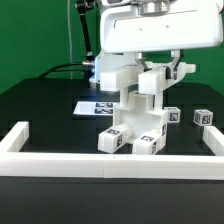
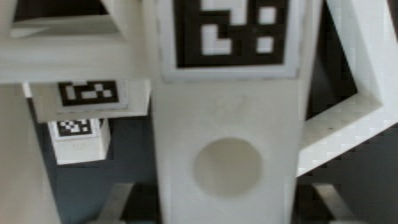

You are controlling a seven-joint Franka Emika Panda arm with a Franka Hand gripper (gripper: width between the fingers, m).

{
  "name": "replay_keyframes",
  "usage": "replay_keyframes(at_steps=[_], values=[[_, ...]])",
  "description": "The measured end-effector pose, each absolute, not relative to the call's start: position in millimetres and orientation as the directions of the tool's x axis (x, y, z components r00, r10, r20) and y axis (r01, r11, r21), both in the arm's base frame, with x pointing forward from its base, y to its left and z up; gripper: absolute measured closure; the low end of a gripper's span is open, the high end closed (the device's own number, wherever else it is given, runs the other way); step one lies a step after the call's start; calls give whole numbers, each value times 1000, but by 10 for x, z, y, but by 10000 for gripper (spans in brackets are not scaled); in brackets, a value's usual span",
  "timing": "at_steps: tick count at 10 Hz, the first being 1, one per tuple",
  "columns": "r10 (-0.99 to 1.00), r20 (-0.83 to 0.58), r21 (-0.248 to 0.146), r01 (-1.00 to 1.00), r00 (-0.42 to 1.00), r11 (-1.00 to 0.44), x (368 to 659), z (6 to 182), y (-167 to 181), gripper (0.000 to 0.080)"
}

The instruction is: Assemble chair

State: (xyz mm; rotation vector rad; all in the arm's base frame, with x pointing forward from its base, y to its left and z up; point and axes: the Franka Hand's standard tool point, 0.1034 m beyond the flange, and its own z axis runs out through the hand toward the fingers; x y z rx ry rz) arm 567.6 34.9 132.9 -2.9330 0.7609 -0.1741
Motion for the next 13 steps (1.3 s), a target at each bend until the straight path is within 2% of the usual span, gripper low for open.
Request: replay_keyframes(at_steps=[13], values=[[-496,99,-132,-483,862,-866,5714,1306,316,508]])
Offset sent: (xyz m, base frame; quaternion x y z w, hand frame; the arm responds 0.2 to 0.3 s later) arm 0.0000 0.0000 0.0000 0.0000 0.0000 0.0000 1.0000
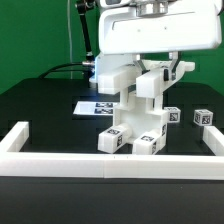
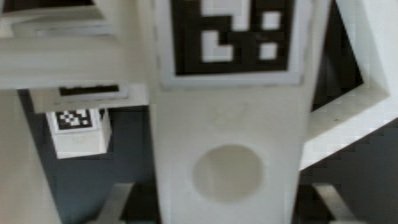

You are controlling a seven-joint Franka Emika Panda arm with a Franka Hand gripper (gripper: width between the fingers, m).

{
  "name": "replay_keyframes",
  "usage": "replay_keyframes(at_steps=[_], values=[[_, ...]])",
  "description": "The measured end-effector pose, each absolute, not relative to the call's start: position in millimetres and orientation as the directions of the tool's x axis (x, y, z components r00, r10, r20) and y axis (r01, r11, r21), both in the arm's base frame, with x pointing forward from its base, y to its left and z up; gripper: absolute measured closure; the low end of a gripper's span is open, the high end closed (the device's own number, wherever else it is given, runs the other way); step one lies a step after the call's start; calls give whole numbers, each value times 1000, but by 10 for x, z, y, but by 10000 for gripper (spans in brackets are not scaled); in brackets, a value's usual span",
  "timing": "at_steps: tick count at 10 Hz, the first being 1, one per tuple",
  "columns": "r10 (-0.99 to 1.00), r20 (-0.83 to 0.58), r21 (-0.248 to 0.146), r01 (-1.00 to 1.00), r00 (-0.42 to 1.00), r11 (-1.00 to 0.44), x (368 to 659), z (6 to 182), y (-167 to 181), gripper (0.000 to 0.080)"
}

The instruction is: Assemble chair

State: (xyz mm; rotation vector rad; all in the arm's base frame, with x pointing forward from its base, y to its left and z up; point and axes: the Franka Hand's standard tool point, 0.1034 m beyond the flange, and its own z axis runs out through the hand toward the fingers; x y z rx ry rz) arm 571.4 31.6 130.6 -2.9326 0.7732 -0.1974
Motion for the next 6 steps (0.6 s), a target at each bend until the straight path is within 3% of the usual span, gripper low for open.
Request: replay_keyframes(at_steps=[6], values=[[-507,105,-134,-493,856,-860,5724,1319,303,508]])
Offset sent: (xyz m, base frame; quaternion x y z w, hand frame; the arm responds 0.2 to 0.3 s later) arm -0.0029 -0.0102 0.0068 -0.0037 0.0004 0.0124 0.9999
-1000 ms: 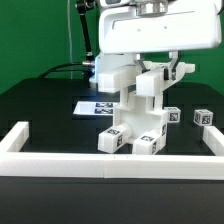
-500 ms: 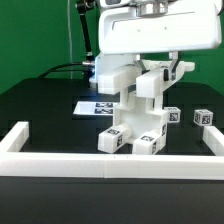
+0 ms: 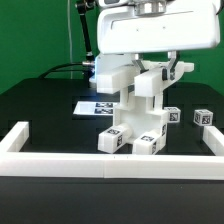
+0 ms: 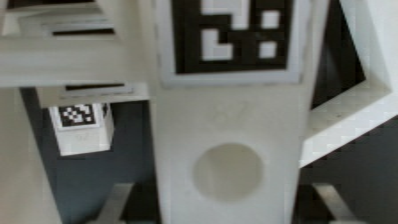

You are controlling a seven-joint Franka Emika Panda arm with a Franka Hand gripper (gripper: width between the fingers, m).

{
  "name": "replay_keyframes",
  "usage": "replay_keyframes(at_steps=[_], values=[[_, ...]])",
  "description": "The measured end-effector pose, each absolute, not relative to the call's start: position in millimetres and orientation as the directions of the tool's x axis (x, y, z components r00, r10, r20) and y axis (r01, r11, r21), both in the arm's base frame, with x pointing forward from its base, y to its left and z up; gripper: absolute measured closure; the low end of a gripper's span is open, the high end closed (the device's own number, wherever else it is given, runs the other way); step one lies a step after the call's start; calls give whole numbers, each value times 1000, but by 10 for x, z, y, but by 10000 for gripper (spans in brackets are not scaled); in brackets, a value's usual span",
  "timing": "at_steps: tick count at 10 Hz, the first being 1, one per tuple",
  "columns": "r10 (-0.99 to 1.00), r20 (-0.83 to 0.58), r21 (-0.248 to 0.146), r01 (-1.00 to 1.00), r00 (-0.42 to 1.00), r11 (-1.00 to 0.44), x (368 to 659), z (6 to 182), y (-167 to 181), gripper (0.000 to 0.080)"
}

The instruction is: Assemble chair

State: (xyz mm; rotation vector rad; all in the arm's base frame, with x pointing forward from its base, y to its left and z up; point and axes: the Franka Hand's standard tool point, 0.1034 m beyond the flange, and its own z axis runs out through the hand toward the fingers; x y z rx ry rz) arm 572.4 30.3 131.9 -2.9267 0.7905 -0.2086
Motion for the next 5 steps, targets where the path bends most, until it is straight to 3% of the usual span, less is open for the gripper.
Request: replay_keyframes(at_steps=[5], values=[[-507,116,-137,-491,854,-860,5738,1323,292,508]])
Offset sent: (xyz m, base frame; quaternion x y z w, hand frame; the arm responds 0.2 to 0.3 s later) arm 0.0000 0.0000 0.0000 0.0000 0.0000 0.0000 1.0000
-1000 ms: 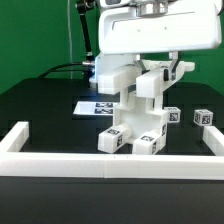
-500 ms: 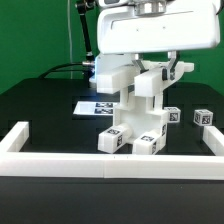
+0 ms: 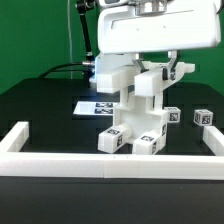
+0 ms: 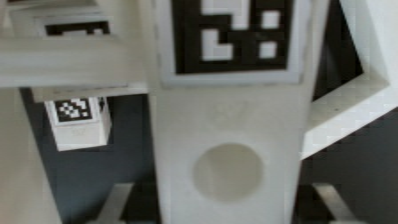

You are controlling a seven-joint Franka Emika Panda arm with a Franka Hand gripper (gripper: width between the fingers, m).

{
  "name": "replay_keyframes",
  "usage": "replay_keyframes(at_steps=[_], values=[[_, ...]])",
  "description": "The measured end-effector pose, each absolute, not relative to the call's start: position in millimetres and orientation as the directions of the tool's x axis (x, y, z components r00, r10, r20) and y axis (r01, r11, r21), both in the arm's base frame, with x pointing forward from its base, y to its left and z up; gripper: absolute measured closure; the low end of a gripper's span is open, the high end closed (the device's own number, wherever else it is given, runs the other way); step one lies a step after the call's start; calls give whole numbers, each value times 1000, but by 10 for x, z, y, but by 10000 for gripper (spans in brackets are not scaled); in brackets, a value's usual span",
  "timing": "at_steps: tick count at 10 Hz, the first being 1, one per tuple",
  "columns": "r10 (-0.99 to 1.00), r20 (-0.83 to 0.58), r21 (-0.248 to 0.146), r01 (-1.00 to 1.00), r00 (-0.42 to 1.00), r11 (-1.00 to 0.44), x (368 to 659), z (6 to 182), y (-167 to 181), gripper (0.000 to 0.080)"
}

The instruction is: Assemble chair

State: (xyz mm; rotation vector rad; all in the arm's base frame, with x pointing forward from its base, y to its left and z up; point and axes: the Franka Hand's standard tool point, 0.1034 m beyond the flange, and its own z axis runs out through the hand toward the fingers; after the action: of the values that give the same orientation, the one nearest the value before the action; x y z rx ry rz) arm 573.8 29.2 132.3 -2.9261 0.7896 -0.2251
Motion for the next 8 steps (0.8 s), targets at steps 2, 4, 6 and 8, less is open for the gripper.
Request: replay_keyframes(at_steps=[2,4,6,8], values=[[-515,118,-140,-499,849,-855,5742,1325,288,508],[-526,127,-145,-509,841,-848,5759,1335,305,508],[-541,125,-148,-523,832,-839,5764,1337,304,508],[-547,124,-149,-529,828,-835,5765,1338,304,508]])
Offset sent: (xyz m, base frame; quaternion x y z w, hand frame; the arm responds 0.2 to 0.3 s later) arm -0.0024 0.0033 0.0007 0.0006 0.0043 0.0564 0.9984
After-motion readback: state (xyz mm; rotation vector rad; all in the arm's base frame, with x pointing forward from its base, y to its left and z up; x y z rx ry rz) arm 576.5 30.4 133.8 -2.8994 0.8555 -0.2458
